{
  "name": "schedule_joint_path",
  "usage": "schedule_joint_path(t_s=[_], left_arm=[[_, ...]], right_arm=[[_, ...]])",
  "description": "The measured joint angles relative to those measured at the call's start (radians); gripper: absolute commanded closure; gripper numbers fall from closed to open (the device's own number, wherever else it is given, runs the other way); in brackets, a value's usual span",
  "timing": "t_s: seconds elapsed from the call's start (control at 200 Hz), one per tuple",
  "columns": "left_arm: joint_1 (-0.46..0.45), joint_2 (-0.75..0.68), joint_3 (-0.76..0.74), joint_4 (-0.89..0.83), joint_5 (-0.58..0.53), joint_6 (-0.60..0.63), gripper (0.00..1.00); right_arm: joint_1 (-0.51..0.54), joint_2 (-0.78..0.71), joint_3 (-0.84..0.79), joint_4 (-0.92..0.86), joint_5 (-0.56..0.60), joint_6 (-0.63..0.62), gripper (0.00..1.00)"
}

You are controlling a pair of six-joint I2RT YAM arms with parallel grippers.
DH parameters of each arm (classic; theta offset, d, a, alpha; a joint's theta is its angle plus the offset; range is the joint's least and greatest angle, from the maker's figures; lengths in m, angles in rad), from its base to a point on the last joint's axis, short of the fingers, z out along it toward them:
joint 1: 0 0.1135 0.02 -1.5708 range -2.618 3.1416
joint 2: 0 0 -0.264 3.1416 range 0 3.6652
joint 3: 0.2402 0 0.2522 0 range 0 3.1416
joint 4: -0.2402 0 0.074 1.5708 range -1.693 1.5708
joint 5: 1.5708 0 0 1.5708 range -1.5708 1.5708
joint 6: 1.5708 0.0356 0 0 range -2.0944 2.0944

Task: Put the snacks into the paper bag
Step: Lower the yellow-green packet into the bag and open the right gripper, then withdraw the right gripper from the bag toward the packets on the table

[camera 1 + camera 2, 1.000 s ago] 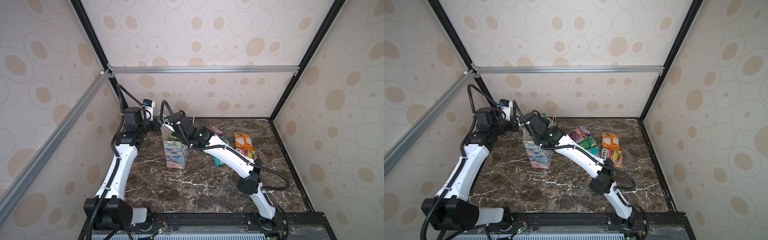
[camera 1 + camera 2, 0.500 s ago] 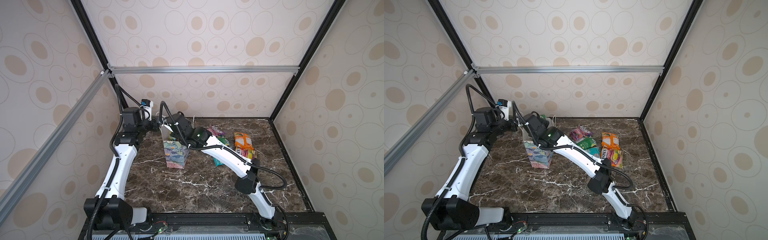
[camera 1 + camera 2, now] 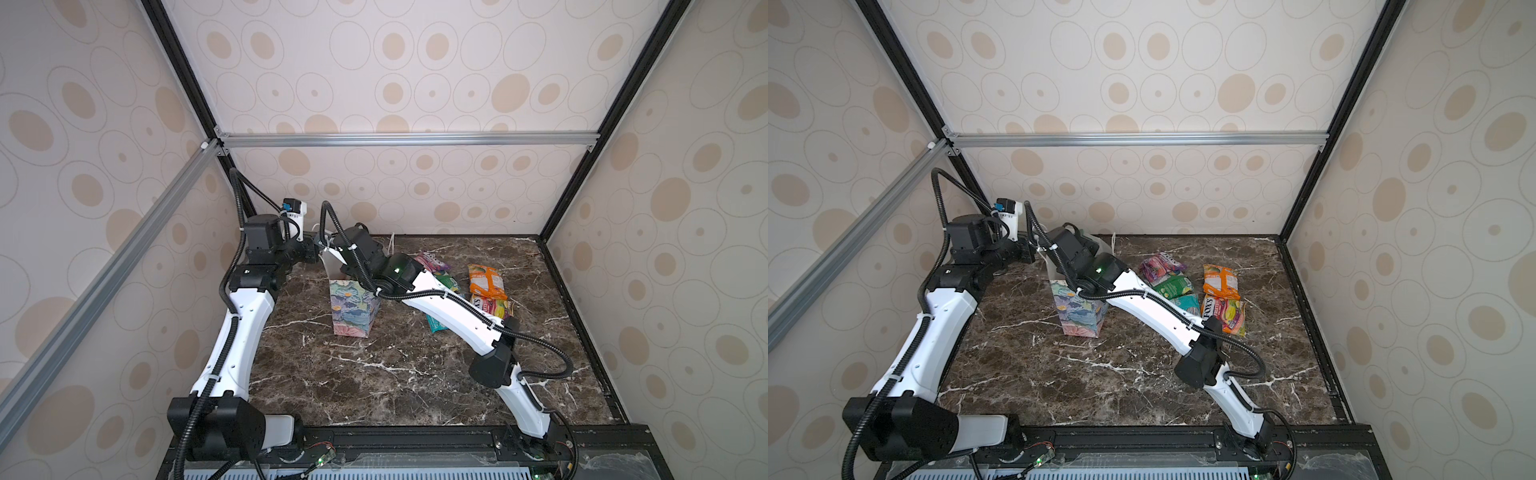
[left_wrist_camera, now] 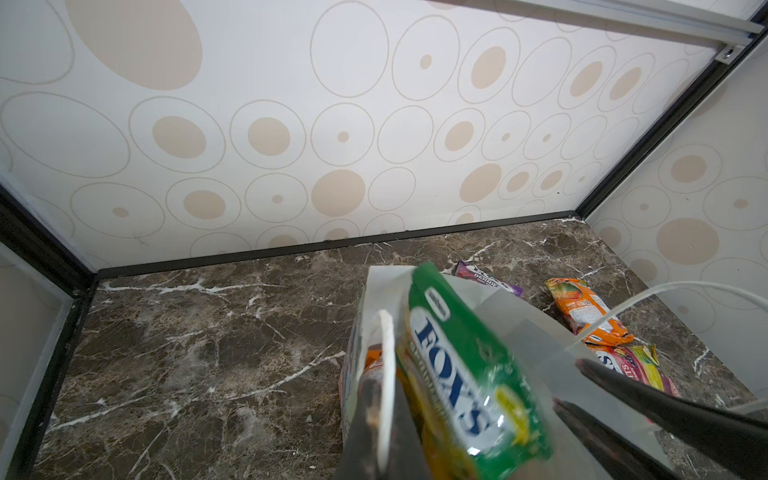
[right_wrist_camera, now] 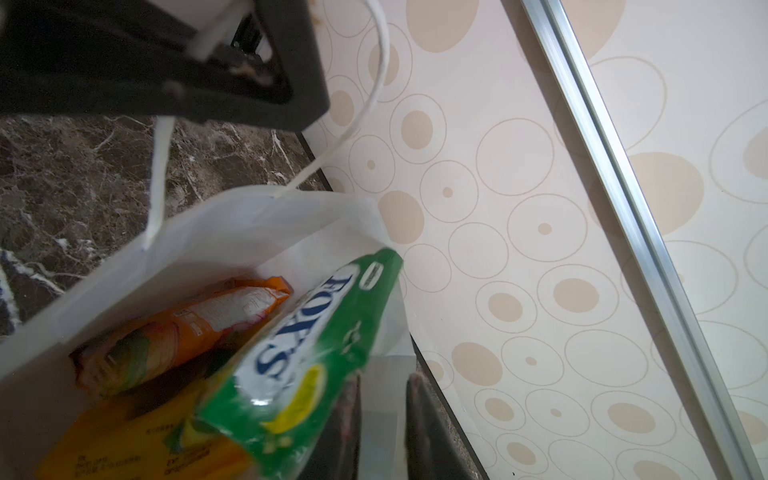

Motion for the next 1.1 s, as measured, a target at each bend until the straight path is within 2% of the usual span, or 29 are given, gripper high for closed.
schedule_joint_path(t_s=[0.225,0.44,0.595,0.84,1.1], left_arm=[[-0.001,-0.001,0.0,0.0,0.001,0.0,0.98],[-0.001,-0.002,0.0,0.0,0.0,0.0,0.97],[-0.001,-0.002,0.0,0.0,0.0,0.0,0.97],[-0.001,-0.003,0.0,0.0,0.003,0.0,0.97],[-0.001,-0.003,0.0,0.0,0.007,0.0,0.98]], right_arm=[[0.001,-0.024,0.008,-0.041,-0.111,0.085,0.66],[0.0,-0.128,0.01,-0.072,-0.25,0.204,0.63],[0.0,-0.223,-0.003,-0.069,-0.306,0.272,0.63],[-0.013,-0.401,-0.194,-0.01,-0.363,0.359,0.61],[-0.019,-0.587,-0.505,0.047,-0.361,0.457,0.56]])
